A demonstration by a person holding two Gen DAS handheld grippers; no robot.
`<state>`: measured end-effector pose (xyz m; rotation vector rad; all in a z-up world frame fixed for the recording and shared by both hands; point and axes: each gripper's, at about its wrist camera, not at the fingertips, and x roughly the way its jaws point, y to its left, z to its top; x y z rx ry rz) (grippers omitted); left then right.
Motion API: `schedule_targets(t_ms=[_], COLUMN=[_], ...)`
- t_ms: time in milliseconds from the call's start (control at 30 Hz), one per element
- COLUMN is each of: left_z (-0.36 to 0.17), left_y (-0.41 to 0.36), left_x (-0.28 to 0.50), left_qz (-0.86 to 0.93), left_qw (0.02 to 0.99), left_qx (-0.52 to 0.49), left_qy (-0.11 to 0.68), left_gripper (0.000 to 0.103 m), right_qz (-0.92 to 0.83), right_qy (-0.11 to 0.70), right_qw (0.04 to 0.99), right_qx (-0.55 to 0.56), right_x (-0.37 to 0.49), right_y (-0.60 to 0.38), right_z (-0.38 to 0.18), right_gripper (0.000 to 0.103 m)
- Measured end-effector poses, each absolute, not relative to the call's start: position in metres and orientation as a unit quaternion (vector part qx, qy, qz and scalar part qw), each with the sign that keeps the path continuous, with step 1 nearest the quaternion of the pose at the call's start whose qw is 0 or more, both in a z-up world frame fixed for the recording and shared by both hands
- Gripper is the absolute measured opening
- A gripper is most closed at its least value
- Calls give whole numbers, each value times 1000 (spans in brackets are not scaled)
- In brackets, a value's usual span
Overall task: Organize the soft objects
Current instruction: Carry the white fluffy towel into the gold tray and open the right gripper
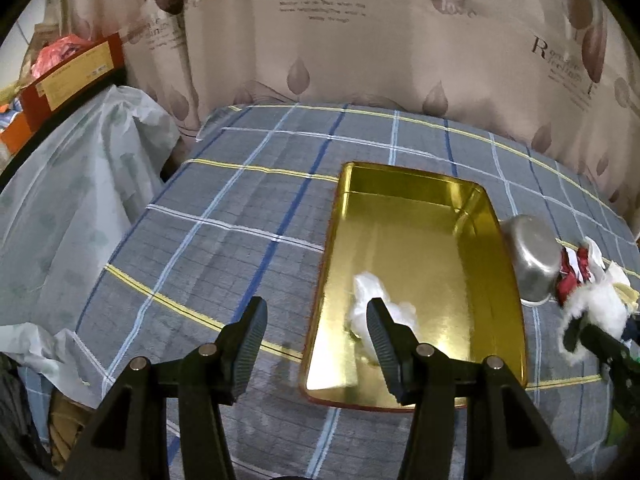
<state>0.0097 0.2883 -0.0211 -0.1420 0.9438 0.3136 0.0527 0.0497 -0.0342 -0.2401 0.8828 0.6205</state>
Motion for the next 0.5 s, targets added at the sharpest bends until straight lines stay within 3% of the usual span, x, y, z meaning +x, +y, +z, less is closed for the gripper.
schedule_targets(t_ms=[500], left_z=[-14], left_y=[311], left_x=[4], left_qz=[168], left_qw=[874], left_qx=[-94], left_qy=[446], left_gripper=[53], right_qz=[326], right_qy=[442], right_qw=[823], right_qx=[-148], right_x=[96], right_y=[158], right_z=[-54], right_gripper=[31])
